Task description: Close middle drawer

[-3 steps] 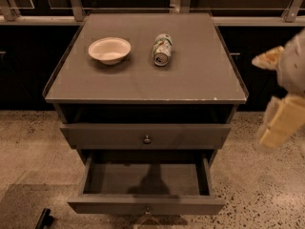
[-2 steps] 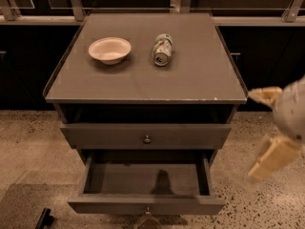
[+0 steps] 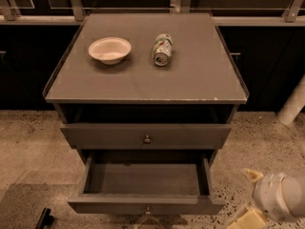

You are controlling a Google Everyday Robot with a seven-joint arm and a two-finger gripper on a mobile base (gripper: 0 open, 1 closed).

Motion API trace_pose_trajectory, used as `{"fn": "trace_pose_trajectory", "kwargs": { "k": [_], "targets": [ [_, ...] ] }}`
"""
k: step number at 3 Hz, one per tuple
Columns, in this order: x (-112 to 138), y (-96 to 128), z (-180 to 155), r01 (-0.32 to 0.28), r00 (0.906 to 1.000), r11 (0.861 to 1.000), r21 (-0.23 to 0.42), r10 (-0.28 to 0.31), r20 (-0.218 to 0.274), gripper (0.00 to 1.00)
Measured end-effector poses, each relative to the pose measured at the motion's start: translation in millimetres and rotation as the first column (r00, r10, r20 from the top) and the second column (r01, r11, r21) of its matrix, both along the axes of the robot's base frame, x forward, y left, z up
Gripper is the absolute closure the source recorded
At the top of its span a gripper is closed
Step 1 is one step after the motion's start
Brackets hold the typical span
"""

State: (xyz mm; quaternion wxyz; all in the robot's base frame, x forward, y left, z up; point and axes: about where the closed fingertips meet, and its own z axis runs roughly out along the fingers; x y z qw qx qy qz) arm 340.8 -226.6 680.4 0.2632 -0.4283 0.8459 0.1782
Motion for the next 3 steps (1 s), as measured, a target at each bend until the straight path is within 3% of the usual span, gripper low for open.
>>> {"fn": "trace_pose_trajectory", "kwargs": {
  "k": [1, 3],
  "targets": [
    [-5.9, -10.7, -101.7, 0.091, 0.9921, 0.995, 0.028, -0.088, -0.09, 0.0],
    [0.8, -12.1, -121.4, 0.12, 0.9894, 0.992, 0.04, -0.116, -0.088, 0.41]
  ]
}}
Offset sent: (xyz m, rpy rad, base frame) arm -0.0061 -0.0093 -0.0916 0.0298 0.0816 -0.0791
